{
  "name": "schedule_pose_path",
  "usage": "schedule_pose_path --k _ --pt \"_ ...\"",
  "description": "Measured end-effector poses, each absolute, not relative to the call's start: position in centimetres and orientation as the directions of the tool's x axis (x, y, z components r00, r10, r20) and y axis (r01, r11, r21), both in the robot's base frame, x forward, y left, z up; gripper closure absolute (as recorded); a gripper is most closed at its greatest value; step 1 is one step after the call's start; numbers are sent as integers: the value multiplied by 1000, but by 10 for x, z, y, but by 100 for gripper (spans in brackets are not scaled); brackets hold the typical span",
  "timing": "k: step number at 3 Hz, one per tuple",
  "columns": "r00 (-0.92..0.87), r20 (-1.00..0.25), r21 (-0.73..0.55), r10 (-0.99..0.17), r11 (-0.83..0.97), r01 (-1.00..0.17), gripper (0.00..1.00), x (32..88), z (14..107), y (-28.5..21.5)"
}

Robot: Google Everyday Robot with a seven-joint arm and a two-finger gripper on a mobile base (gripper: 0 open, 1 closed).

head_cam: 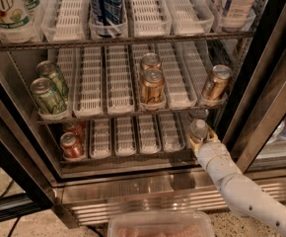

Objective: Pick water bottle from bottom shelf of fridge

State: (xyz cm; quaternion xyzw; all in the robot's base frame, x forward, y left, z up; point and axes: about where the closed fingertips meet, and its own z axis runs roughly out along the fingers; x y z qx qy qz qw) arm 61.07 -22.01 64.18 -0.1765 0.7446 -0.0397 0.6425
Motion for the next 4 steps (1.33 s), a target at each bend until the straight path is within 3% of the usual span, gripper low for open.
schedule_pose_path --k 4 --pt "-100 -958 -240 -269 942 -233 100 605 662 -218"
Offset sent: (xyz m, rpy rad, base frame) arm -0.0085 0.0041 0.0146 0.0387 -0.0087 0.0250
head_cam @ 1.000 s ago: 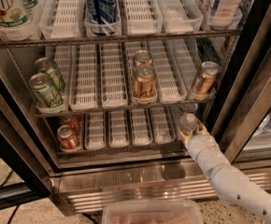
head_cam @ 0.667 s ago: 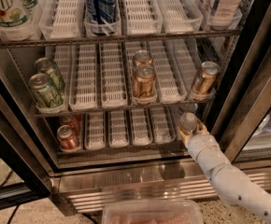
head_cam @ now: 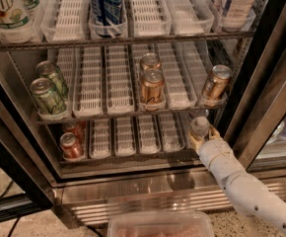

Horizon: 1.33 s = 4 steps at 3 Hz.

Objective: Pick water bottle from bottom shelf of fridge

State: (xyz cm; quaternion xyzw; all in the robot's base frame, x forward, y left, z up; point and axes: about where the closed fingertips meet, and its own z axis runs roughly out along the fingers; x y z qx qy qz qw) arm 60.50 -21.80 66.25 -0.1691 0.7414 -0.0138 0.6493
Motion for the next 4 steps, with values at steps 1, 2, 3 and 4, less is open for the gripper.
schedule_pose_path --k 1,2,3,4 --pt "-119 -961 -216 -248 948 -233 100 603 665 -225" --pt "-120 -961 -214 -248 947 -238 100 603 665 -224" --pt "-141 -966 -161 -218 929 -334 100 576 676 -200" --pt "-141 -966 -161 -218 929 -334 100 576 673 -200"
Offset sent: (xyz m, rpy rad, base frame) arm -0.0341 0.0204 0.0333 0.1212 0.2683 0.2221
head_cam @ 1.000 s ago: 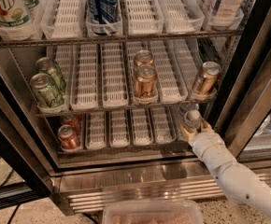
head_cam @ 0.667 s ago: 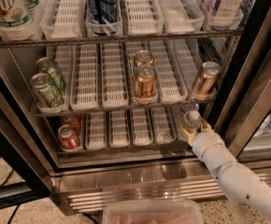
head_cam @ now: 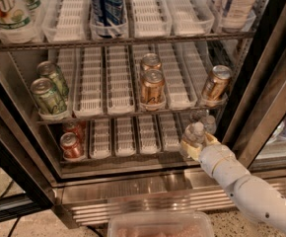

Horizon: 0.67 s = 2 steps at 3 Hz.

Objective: Pick water bottle from bottom shelf of fridge

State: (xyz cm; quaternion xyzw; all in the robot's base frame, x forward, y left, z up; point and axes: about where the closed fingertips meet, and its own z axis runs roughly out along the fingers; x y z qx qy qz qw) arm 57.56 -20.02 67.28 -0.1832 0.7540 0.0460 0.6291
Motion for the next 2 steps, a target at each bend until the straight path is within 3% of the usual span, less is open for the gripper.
schedule_pose_path --k 2 --pt "-140 -966 -157 -218 923 -352 100 568 673 -193"
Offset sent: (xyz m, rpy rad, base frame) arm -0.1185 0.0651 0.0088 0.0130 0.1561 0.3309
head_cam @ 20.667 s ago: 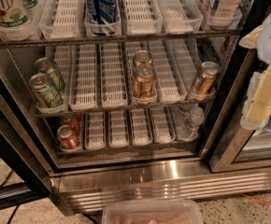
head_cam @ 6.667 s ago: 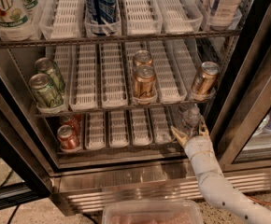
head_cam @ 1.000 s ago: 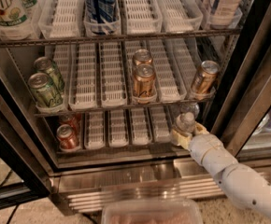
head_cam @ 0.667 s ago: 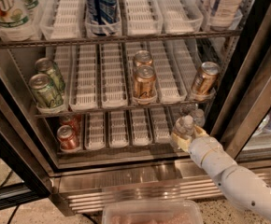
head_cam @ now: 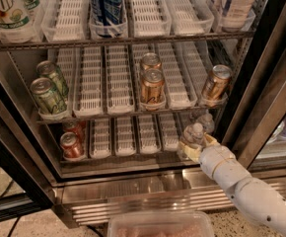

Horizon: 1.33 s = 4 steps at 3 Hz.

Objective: Pick water bottle from bottom shelf of fridge

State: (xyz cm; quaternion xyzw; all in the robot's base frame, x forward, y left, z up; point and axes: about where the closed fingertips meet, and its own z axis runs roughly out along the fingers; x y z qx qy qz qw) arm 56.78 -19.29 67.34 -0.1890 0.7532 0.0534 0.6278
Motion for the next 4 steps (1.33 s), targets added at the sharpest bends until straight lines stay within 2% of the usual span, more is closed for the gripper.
schedule_pose_path --k 1,4 --pt "-152 -960 -158 -235 905 -396 100 560 668 -182" --pt "-221 -907 -69 -358 644 -762 100 465 621 -79"
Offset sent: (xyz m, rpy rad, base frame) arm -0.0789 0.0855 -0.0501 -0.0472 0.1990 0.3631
